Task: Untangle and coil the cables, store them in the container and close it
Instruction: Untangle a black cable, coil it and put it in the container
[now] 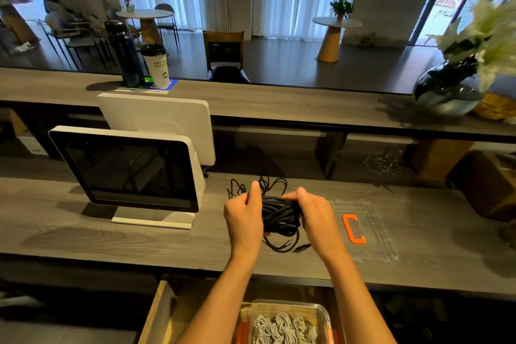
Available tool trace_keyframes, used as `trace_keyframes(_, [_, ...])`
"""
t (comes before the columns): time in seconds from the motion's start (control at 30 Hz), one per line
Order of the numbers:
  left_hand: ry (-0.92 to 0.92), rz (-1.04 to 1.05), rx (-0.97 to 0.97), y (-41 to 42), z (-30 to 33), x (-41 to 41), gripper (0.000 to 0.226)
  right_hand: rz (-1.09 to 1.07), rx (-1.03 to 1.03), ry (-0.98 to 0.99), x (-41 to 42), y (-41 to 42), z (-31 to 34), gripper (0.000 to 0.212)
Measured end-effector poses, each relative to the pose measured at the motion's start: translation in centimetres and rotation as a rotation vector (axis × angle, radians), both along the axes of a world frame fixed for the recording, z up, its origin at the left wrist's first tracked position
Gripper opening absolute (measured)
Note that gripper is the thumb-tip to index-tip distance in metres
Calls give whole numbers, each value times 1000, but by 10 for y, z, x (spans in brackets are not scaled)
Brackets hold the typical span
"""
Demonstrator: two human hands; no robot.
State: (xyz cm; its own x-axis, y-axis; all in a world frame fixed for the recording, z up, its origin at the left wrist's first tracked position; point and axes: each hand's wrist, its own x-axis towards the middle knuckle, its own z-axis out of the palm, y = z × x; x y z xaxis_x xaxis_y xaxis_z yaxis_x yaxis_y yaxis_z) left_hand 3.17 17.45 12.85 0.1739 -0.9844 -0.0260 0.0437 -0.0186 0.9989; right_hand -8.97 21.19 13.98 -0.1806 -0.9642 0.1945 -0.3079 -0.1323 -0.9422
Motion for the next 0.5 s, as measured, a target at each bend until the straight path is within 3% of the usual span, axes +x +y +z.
trace_keyframes(0.1, [131, 79, 49, -8, 7, 11, 44, 69, 3, 42, -16, -2, -3, 41])
trace_keyframes(0.2, [174, 44, 27, -15, 14, 21, 54, 4, 18, 59, -19, -5, -16, 38])
trace_keyframes(0.4, [48, -26, -51, -18, 10, 27, 44, 67, 213, 221, 7, -7, -35, 21])
trace_keyframes(0.5, [-195, 73, -118, -21, 4, 34, 36, 253, 229, 404, 22, -2, -29, 19])
